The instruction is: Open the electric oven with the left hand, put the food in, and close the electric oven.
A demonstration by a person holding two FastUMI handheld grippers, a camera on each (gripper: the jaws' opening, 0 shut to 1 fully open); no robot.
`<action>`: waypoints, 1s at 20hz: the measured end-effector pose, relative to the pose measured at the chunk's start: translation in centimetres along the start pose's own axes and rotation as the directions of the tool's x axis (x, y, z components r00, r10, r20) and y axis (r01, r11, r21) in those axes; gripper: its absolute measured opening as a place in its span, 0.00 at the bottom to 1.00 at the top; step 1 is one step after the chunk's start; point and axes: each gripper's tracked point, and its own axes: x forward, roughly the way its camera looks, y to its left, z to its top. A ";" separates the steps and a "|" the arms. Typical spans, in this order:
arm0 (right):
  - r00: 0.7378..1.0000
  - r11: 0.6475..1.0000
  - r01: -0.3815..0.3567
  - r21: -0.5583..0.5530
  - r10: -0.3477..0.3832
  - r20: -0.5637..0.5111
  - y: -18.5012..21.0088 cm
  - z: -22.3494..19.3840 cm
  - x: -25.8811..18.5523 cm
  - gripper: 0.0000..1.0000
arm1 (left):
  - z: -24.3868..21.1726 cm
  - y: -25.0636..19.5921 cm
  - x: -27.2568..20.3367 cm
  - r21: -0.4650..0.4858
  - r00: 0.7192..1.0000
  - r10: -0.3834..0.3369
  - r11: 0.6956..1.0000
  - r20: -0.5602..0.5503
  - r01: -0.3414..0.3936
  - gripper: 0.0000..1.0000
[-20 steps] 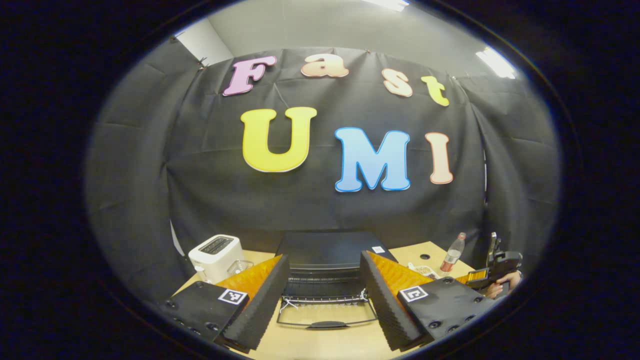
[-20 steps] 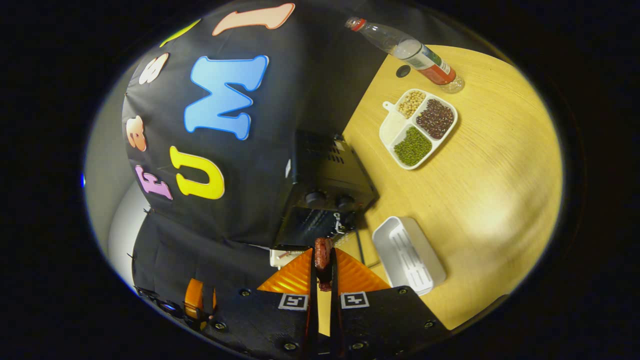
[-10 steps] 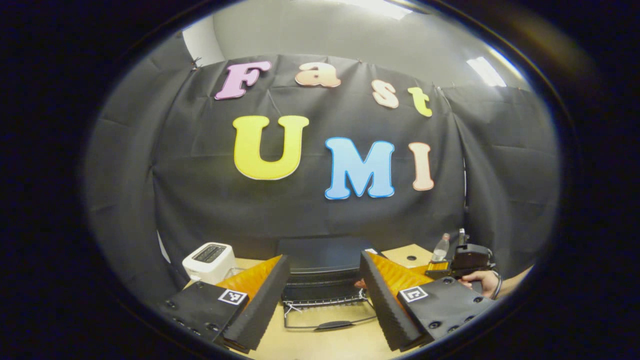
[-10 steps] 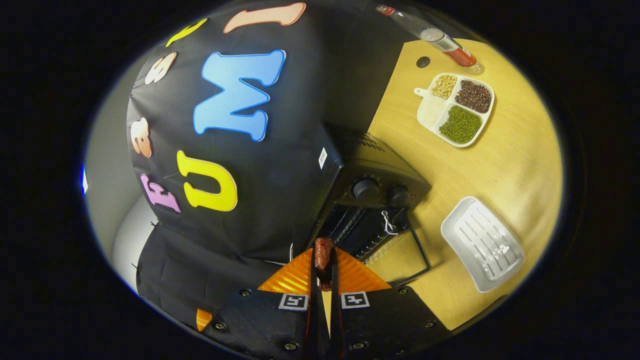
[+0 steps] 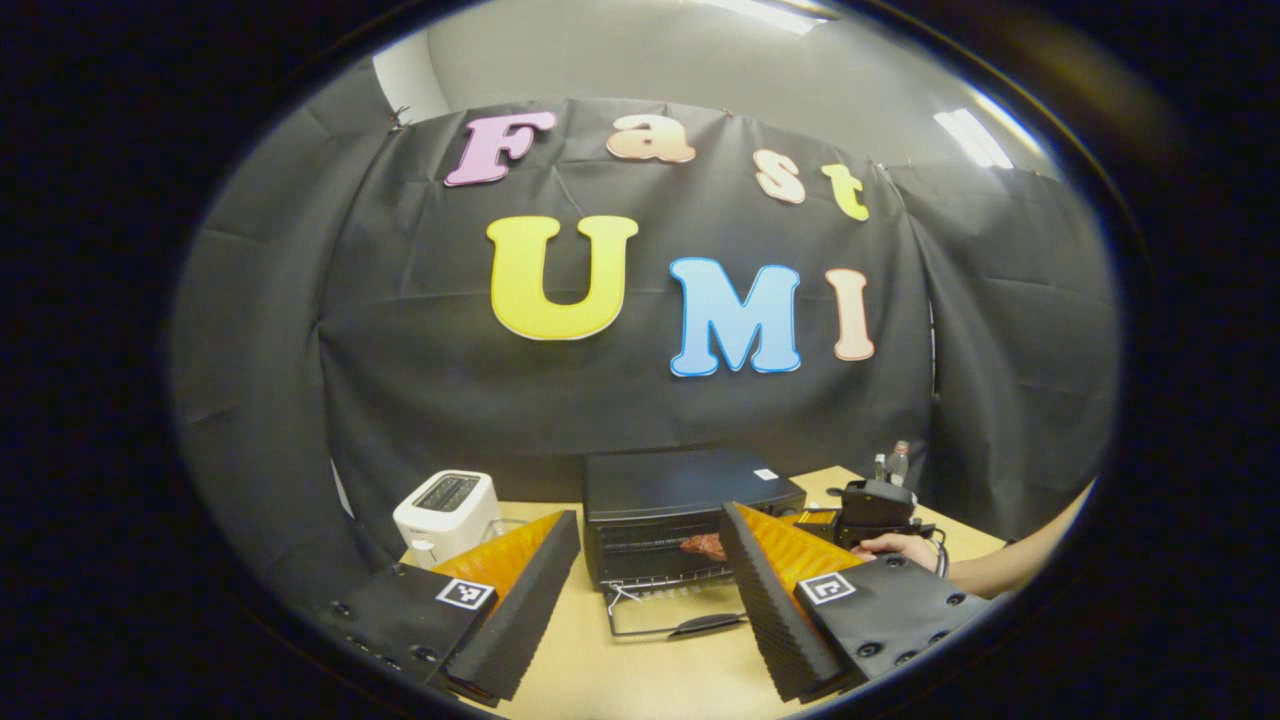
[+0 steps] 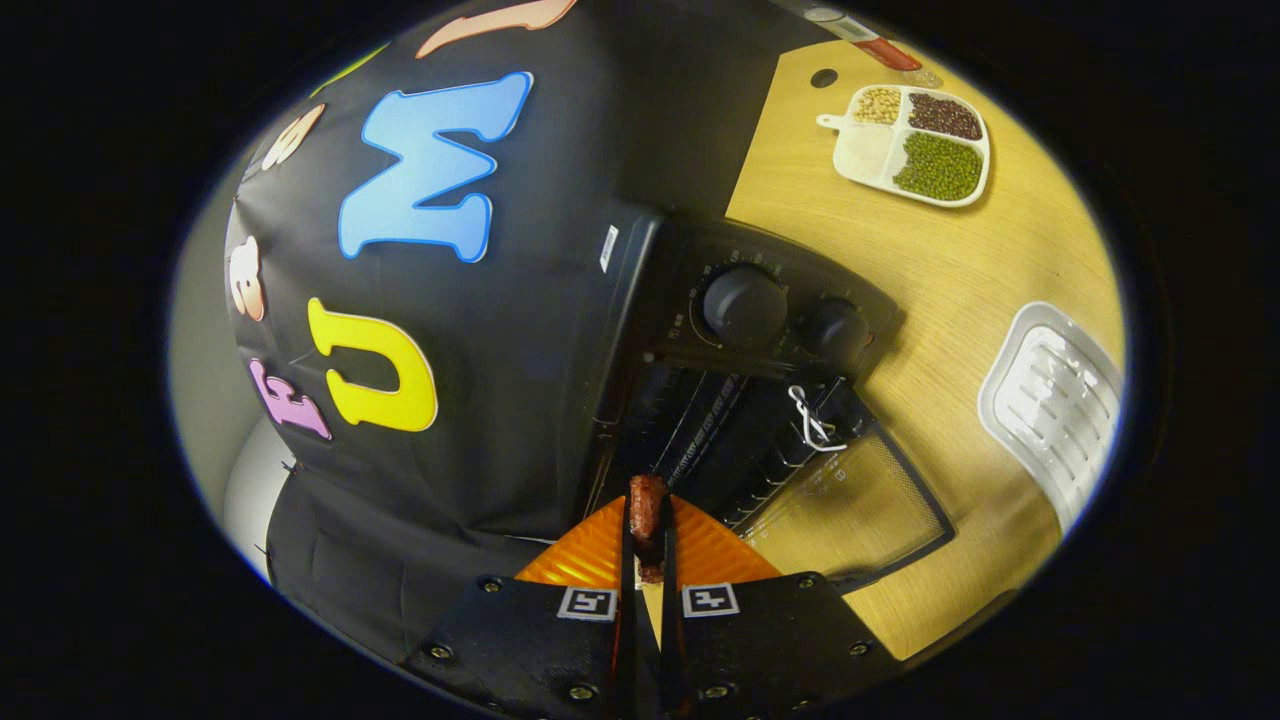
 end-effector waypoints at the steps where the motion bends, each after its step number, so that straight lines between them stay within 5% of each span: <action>1: 1.000 1.000 0.002 0.011 -0.002 0.005 -0.2 -0.1 0.8 0.10 | -0.4 0.5 -0.1 -0.002 1.000 0.005 1.000 -0.012 -0.005 0.99; 12: 0.971 0.992 0.116 0.052 -0.124 0.204 -2.2 2.1 7.9 0.10 | -2.9 4.6 -1.2 -0.010 0.995 0.045 0.999 -0.087 -0.046 0.99; 14: 0.956 0.982 0.183 0.040 -0.188 0.224 -2.9 2.1 7.8 0.10 | -3.1 5.1 -0.8 -0.028 0.995 0.047 0.998 -0.093 -0.050 0.95; 16: 0.927 0.952 0.307 0.010 -0.301 0.224 -5.0 2.0 7.1 0.21 | -3.3 5.2 -0.2 -0.040 0.994 0.041 0.998 -0.099 -0.046 0.95; 19: 0.899 0.922 0.384 -0.055 -0.359 0.251 -5.6 2.8 5.7 0.31 | -4.0 5.3 0.8 -0.036 0.993 0.030 0.999 -0.114 -0.034 0.95; 20: 0.892 0.904 0.415 -0.107 -0.381 0.244 -5.4 2.8 4.9 0.53 | -4.2 5.2 1.3 -0.038 0.993 0.025 0.999 -0.116 -0.030 0.95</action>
